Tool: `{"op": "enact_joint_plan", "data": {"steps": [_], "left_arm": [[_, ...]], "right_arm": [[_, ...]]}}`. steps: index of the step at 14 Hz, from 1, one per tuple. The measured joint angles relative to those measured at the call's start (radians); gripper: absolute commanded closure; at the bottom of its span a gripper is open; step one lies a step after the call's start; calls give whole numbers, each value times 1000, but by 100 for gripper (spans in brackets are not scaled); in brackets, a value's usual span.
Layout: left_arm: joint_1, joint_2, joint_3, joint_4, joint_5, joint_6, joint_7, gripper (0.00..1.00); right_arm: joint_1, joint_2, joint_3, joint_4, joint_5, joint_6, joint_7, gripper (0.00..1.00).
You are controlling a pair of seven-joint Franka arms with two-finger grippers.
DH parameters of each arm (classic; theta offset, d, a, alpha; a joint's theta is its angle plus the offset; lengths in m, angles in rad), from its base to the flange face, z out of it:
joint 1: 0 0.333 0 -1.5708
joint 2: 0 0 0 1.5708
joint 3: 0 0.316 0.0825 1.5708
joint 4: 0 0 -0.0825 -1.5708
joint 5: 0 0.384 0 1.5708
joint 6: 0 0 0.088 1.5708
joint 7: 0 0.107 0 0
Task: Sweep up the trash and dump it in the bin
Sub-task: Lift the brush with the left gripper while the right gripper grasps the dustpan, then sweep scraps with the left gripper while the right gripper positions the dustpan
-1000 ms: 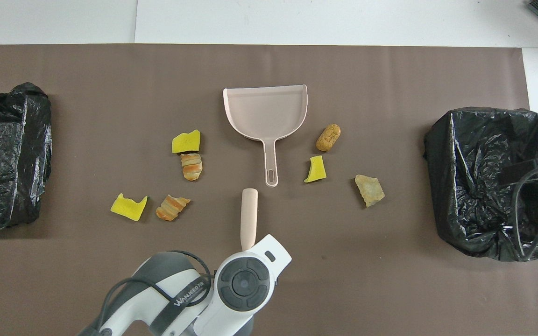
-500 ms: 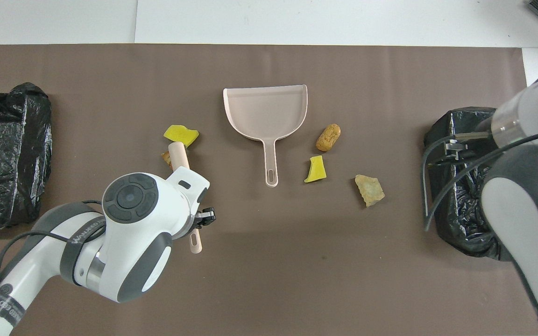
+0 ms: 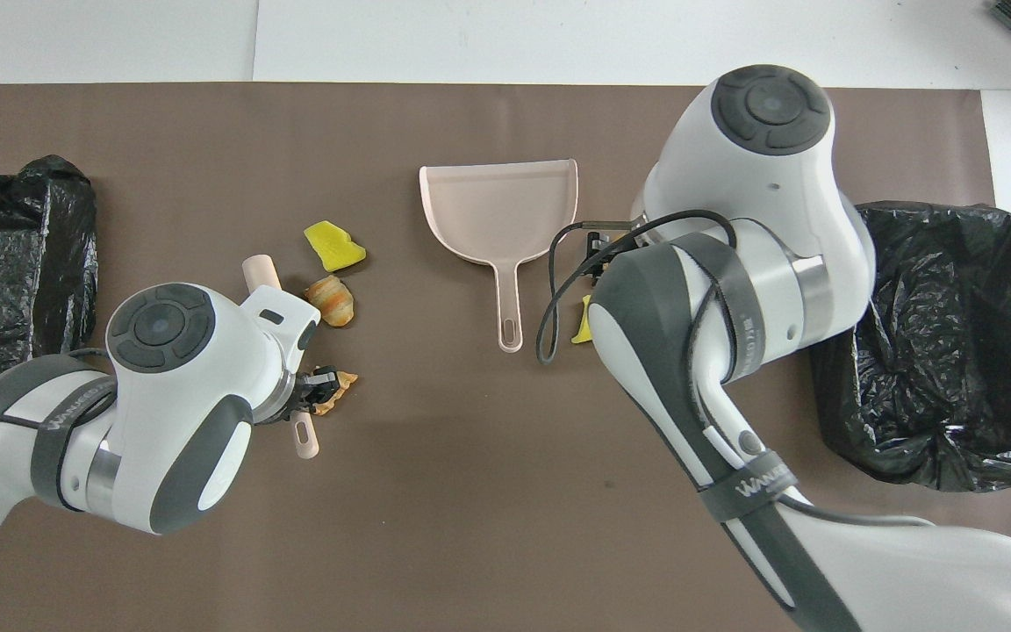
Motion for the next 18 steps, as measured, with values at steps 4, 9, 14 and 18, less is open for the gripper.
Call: {"op": "enact_joint_plan", "data": {"steps": [4, 9, 14, 18], "left_arm": [[62, 45, 1, 86, -13, 91, 1, 100], [107, 145, 1, 134, -193, 233, 17, 100], [126, 216, -1, 167, -476, 308, 262, 100], [126, 259, -18, 173, -579, 383, 305, 100]], "right_arm": [[77, 88, 28, 6, 6, 112, 103, 0], [121, 161, 33, 10, 7, 223, 136, 0], [119, 168, 32, 16, 9, 241, 136, 20], [120, 169, 34, 13, 11, 241, 107, 31]]}}
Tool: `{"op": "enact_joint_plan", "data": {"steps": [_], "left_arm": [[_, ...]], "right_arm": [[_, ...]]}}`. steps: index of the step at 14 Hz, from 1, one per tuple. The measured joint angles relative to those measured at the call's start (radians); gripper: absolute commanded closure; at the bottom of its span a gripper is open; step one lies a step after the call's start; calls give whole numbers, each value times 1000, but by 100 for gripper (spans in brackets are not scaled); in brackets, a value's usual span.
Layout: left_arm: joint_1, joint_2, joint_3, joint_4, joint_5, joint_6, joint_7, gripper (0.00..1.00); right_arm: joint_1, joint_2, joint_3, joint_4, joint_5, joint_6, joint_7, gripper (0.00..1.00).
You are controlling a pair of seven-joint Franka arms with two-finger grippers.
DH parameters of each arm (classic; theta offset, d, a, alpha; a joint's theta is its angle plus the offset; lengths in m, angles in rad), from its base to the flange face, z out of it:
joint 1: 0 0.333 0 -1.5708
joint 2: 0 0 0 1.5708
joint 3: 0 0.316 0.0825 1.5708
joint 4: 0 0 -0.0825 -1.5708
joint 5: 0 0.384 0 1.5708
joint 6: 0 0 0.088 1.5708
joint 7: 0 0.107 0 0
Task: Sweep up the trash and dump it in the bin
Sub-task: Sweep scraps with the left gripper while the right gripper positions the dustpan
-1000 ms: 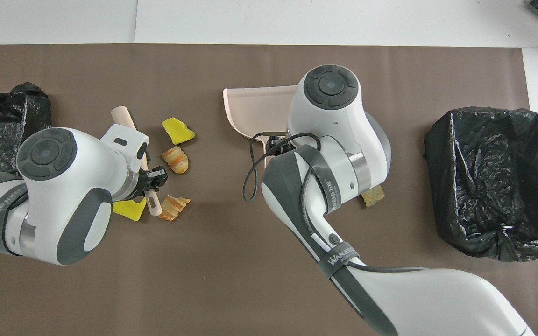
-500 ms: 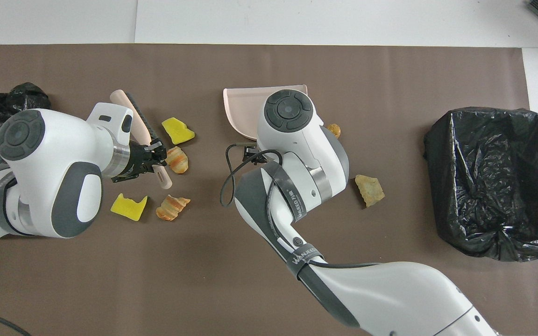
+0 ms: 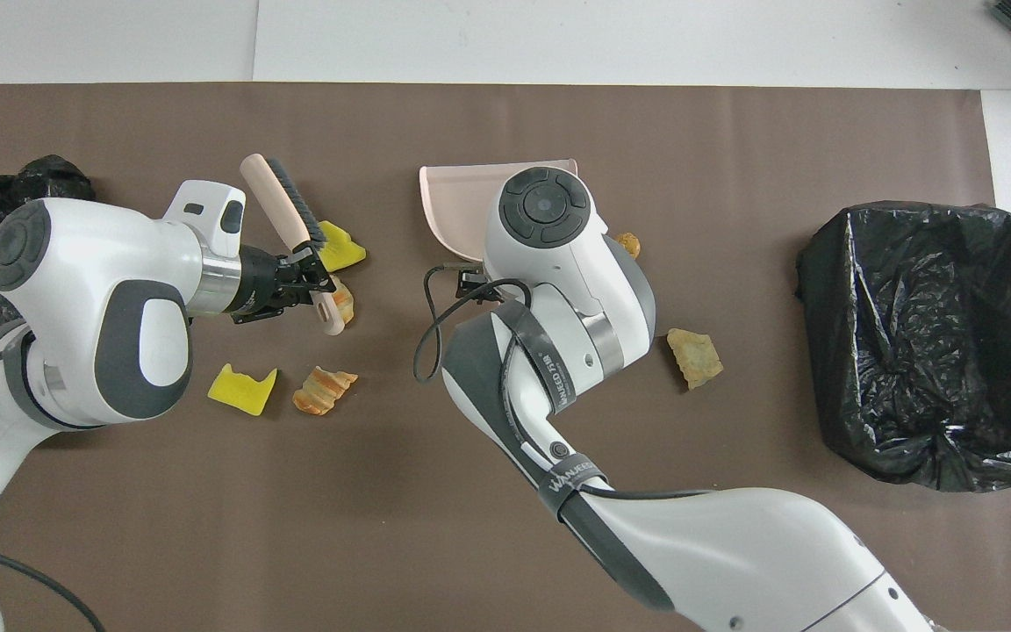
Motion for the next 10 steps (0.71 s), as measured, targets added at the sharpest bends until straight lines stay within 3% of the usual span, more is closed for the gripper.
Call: {"op": "enact_joint_plan", "data": {"steps": [1, 3, 5, 7, 10], "left_arm": [[0, 10, -8, 0, -14, 11, 1, 100], [0, 20, -17, 0, -42, 16, 1, 100], [-1, 21, -20, -4, -63, 12, 1, 100], [-1, 16, -21, -17, -86, -15, 1, 100], [-1, -16, -18, -37, -91, -130, -38, 100]], "right_arm": [[0, 1, 1, -1, 0, 0, -7, 32], [0, 1, 1, -3, 0, 0, -36, 45], [0, 1, 1, -10, 1, 0, -67, 67], [0, 1, 1, -14, 2, 0, -100, 100], [1, 1, 2, -14, 2, -2, -109, 100]]}}
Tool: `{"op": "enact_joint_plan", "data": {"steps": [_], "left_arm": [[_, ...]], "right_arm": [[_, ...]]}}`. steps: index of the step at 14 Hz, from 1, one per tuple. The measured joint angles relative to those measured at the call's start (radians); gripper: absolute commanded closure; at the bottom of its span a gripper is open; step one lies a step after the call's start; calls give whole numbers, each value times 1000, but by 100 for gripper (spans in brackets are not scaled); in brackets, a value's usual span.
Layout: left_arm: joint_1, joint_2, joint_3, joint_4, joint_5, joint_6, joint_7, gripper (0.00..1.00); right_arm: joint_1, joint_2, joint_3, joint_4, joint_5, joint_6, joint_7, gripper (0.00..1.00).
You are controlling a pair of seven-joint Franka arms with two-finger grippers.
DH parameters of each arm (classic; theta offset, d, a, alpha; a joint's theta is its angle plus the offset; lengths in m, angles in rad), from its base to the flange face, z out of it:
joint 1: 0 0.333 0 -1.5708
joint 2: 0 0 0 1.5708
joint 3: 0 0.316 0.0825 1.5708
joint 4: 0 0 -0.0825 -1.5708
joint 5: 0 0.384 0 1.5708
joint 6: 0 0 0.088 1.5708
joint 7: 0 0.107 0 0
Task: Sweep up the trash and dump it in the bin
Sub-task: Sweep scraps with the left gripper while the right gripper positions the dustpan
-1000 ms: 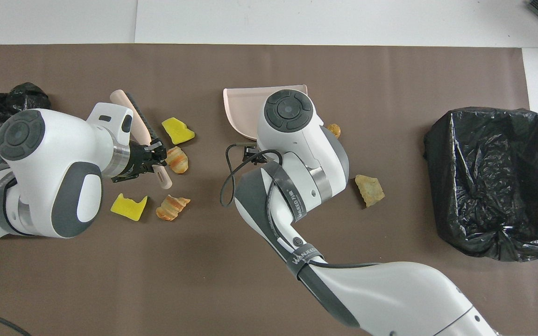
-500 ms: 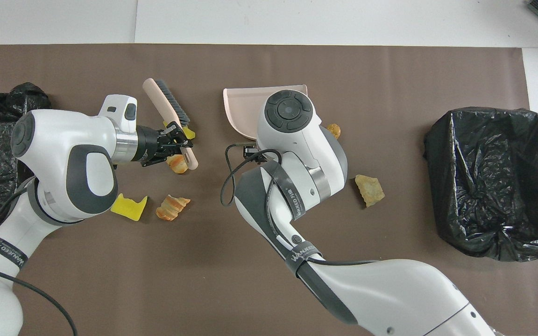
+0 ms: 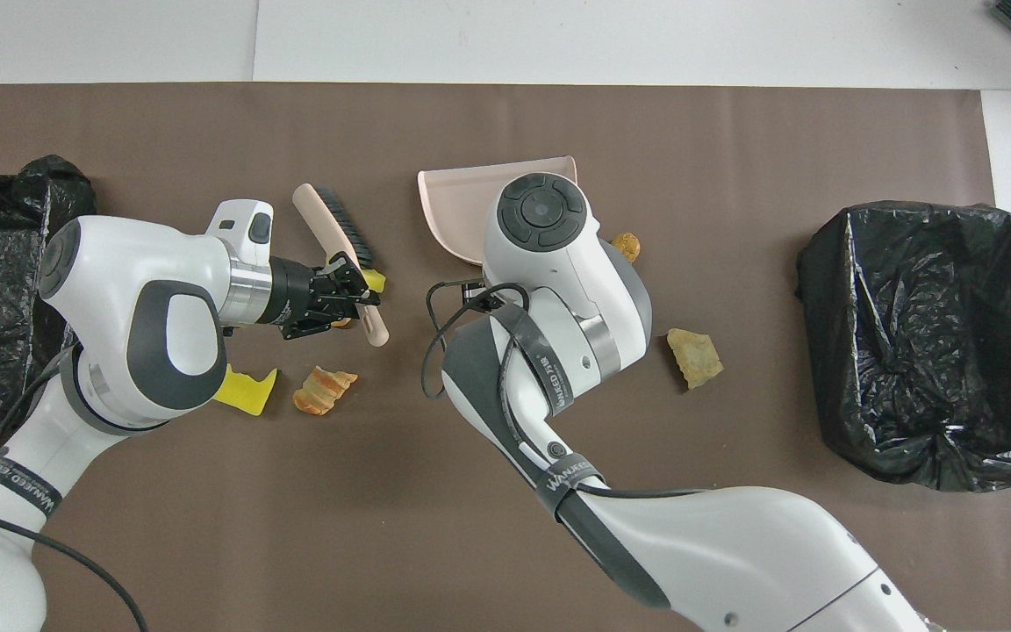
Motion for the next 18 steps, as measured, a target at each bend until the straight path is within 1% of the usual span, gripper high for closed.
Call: {"op": "enact_joint_plan", "data": {"steps": [2, 3, 5, 7, 8, 10, 12, 14, 15, 18], "left_arm": [[0, -39, 3, -18, 0, -73, -42, 100], [0, -64, 3, -39, 0, -101, -55, 100], [0, -123, 3, -113, 0, -123, -64, 100], [0, -177, 3, -175, 0, -131, -83, 100], [0, -199, 4, -184, 9, -152, -112, 100], [0, -237, 5, -176, 66, -211, -181, 100], [0, -262, 4, -139, 147, -293, -235, 100], [0, -278, 4, -88, 215, -396, -288, 100], [0, -288, 4, -71, 252, -428, -313, 100], [0, -329, 2, -61, 364, -496, -341, 100]], "right_arm": [[-7, -1, 0, 1, 1, -18, -21, 100], [-18, -3, 2, 2, 9, -32, -74, 100], [-48, -18, 6, 3, 57, -48, -254, 100], [-78, -54, 7, 4, 64, -65, -375, 100], [-95, -79, 7, 4, 64, -89, -443, 100], [-129, -138, 7, -6, 64, -163, -620, 100], [-152, -205, 7, -58, 64, -194, -756, 100], [-154, -271, 9, -138, 61, -196, -854, 100], [-150, -300, 13, -180, 54, -195, -913, 100], [-138, -366, 17, -323, 38, -145, -1160, 100]]}}
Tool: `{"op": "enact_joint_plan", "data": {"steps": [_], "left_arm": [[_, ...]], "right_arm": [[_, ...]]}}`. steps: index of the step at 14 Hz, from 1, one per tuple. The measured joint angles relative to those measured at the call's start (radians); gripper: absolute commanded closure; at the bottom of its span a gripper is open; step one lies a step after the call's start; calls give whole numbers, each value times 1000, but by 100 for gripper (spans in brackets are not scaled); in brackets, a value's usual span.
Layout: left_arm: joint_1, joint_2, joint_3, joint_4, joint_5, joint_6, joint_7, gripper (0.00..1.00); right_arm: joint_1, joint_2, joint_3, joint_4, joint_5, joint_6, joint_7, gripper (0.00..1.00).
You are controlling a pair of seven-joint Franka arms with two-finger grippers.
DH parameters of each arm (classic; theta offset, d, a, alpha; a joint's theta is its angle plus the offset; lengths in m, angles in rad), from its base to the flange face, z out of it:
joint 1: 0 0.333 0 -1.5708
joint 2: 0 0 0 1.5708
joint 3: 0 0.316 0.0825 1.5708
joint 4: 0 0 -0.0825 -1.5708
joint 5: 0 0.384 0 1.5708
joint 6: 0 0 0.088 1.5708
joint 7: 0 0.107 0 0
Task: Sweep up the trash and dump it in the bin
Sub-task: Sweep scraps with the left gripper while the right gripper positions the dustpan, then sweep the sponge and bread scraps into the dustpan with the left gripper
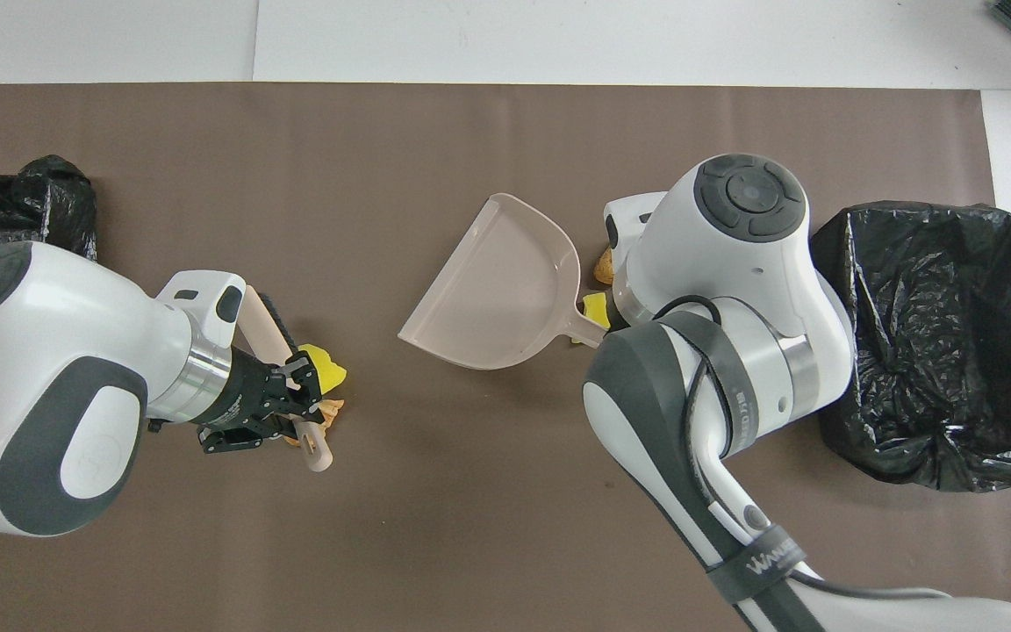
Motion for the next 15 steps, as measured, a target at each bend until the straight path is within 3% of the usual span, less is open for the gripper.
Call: {"op": "enact_joint_plan", "data": {"steps": [3, 7, 12, 15], "left_arm": [[3, -22, 5, -22, 108, -47, 56, 100], [44, -85, 12, -141, 248, -60, 253, 100], [94, -145, 15, -258, 369, -39, 423, 100], [92, -150, 4, -353, 389, 73, 436, 100]], "right_arm": [[8, -51, 1, -109, -25, 45, -91, 100], [71, -97, 4, -171, -61, 78, -66, 100], [112, -75, 5, -216, -120, 182, -65, 100], [138, -51, 6, -219, -125, 214, -47, 100]]}}
